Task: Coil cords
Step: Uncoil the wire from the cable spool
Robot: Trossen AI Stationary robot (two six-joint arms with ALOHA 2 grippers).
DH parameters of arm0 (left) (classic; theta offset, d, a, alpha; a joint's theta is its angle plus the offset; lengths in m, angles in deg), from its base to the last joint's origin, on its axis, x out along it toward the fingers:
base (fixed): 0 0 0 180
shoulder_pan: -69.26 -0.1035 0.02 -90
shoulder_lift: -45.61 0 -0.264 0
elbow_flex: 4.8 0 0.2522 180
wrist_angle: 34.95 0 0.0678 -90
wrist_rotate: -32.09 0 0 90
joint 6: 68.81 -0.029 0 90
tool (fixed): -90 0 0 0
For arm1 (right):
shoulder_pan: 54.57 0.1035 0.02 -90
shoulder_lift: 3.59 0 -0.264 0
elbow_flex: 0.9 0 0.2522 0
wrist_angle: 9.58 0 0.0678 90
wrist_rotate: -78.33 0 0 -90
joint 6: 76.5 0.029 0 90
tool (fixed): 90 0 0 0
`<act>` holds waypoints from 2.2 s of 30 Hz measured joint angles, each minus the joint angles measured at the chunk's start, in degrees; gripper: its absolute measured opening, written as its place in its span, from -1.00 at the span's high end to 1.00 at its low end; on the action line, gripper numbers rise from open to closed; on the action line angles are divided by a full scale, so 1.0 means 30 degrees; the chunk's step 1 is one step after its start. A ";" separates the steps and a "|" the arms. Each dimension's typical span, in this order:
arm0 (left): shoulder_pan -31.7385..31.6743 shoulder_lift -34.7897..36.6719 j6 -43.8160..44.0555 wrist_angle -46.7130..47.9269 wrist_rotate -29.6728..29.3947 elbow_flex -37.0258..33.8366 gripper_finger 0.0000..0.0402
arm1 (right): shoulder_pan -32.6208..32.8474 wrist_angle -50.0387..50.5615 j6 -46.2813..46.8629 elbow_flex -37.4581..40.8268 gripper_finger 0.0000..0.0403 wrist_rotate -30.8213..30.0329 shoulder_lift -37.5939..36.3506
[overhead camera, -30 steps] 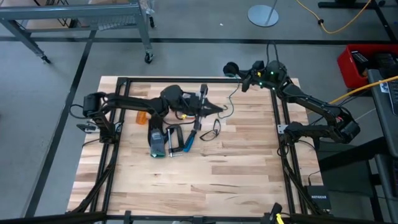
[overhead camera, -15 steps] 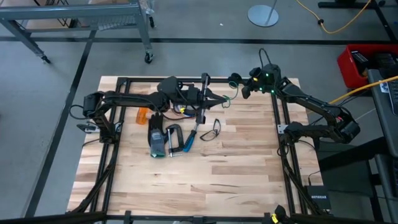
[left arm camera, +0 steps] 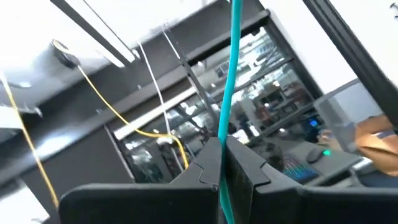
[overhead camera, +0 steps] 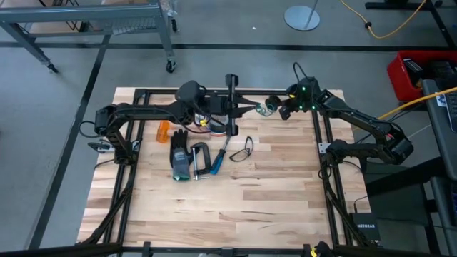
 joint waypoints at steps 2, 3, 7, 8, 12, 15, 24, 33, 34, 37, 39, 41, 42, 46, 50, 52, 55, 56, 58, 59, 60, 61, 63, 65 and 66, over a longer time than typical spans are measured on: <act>0.0000 0.0000 -0.0707 -0.0031 -0.0260 0.0447 1.00 | 0.0000 0.0249 0.0000 0.0000 1.00 0.0000 0.0000; 0.0000 0.0000 -0.0985 -0.0045 -0.0366 0.0687 1.00 | 0.0000 0.0399 0.0000 0.0000 1.00 0.0000 0.0000; -0.0006 0.0000 -0.2534 -0.0141 -0.0678 0.1704 1.00 | 0.0000 0.0790 0.0000 0.0000 1.00 0.0000 0.0000; -0.0015 0.0000 -0.3019 -0.0142 -0.0864 0.1981 1.00 | 0.0000 0.0865 0.0000 0.0000 1.00 0.0000 0.0000; -0.0102 0.0188 -0.5369 0.0059 -0.2449 0.2925 1.00 | 0.0000 0.1009 -0.0437 0.0000 1.00 0.0029 0.0000; -0.0411 0.0864 -0.6574 0.0944 -0.4345 0.3032 1.00 | 0.0004 0.1425 -0.0733 0.0000 1.00 0.0160 0.0000; -0.2396 0.4086 -0.6294 0.9424 -0.8746 0.3032 1.00 | 0.0000 0.2039 -0.1893 0.0000 1.00 0.2559 0.0000; -0.3999 0.7305 -0.5853 1.5605 -1.2783 0.3025 1.00 | 0.0000 0.1822 -0.2337 0.0000 1.00 0.6046 0.0000; -0.4101 0.7655 -0.5849 1.6400 -1.3376 0.3025 1.00 | 0.0000 0.1812 -0.2363 0.0000 1.00 0.6406 0.0000; -0.4417 0.8795 -0.5058 1.9346 -1.4460 0.3025 1.00 | 0.0000 0.1750 -0.2397 0.0000 1.00 0.7383 0.0000; -0.4549 0.9421 -0.3852 2.1678 -1.4567 0.3025 1.00 | 0.0000 0.1674 -0.2397 0.0000 1.00 0.7771 0.0000; -0.4643 0.9961 -0.2699 2.4316 -1.4565 0.3025 1.00 | 0.0000 0.1528 -0.2407 0.0000 1.00 0.8187 0.0000; -0.4648 1.0165 -0.2136 2.5658 -1.4566 0.3025 1.00 | 0.0000 0.1423 -0.2404 0.0000 1.00 0.8414 0.0000; -0.4641 1.0753 0.0653 3.0497 -1.4542 0.3017 1.00 | 0.0000 0.0931 -0.2401 0.0000 1.00 1.0111 0.0000; -0.4573 1.0892 0.3163 3.4502 -1.4564 0.2921 1.00 | 0.0000 -0.0191 -0.2350 0.0000 1.00 1.2366 0.0000; -0.4392 1.0885 0.4174 3.5740 -1.4555 0.2548 1.00 | 0.0000 -0.1091 -0.1882 0.0000 1.00 1.3218 0.0000; -0.4070 1.1004 0.4960 3.6042 -1.4544 0.1333 1.00 | 0.0000 -0.2691 -0.0841 0.0000 1.00 1.4230 0.0000; -0.3952 1.1016 0.5023 3.6041 -1.4532 0.0908 1.00 | 0.0000 -0.3314 -0.0501 0.0000 1.00 1.4523 0.0000; -0.3705 1.1016 0.5152 3.5801 -1.4532 -0.0017 1.00 | 0.0000 -0.4595 0.0305 0.0000 1.00 1.5145 0.0000; -0.3612 1.1016 0.5190 3.5632 -1.4538 -0.0516 1.00 | 0.0000 -0.5181 0.0810 0.0000 1.00 1.5410 0.0000; -0.3501 1.1016 0.5234 3.5317 -1.4529 -0.1046 1.00 | 0.0000 -0.5840 0.1263 0.0000 1.00 1.5729 0.0000; -0.3378 1.1016 0.5256 3.4848 -1.4504 -0.1598 1.00 | 0.0000 -0.6456 0.1687 0.0000 1.00 1.6035 -0.0012; -0.3174 1.1030 0.5218 3.3820 -1.4393 -0.2786 1.00 | -0.0007 -0.7610 0.2455 0.0000 1.00 1.6681 -0.0044; -0.3066 1.1144 0.5199 3.2816 -1.3973 -0.4047 1.00 | -0.0016 -0.8744 0.3266 0.0000 1.00 1.7464 -0.0051; -0.3053 1.1289 0.5257 3.2312 -1.3509 -0.4750 1.00 | -0.0036 -0.9272 0.3640 0.0000 1.00 1.7869 -0.0051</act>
